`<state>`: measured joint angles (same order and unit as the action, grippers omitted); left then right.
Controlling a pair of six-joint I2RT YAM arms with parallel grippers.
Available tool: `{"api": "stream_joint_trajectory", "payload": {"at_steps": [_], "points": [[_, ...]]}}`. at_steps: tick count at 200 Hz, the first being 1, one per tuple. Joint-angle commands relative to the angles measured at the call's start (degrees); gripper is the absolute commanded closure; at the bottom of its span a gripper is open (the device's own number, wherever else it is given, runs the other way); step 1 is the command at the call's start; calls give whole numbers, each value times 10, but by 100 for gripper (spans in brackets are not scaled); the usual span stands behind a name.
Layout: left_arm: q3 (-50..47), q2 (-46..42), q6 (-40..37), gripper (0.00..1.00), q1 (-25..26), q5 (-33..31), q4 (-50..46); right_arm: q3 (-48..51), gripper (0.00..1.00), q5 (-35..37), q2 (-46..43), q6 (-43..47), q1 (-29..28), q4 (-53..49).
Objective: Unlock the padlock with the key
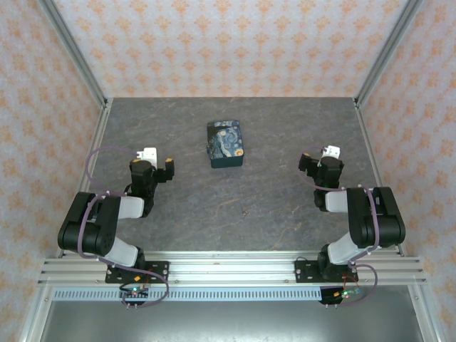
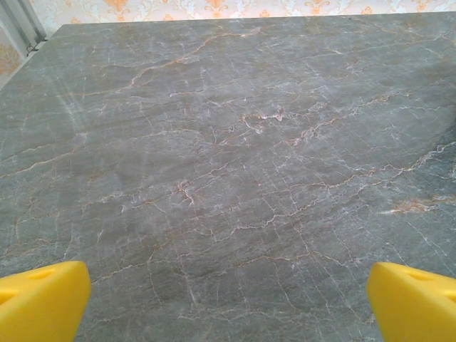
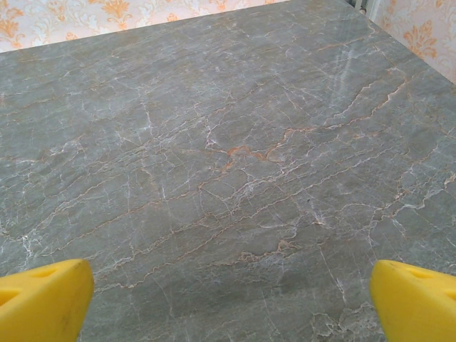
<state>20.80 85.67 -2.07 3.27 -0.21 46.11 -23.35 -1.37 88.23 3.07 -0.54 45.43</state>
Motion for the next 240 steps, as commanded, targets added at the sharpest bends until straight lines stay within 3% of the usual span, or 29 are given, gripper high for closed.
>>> {"api": "stream_joint_trajectory", "payload": {"at_steps": [1, 110, 143, 240], "points": [[9, -6, -12, 0, 0, -6, 7, 0, 1, -6, -8, -5, 3, 6], [9, -6, -12, 0, 0, -8, 6, 0, 1, -5, -9, -5, 3, 5], [35, 2, 7, 0, 0, -55, -33, 0, 1, -5, -8, -5, 3, 6], [24, -2, 1, 0, -2, -31, -17, -1, 1, -5, -8, -5, 3, 5]]}}
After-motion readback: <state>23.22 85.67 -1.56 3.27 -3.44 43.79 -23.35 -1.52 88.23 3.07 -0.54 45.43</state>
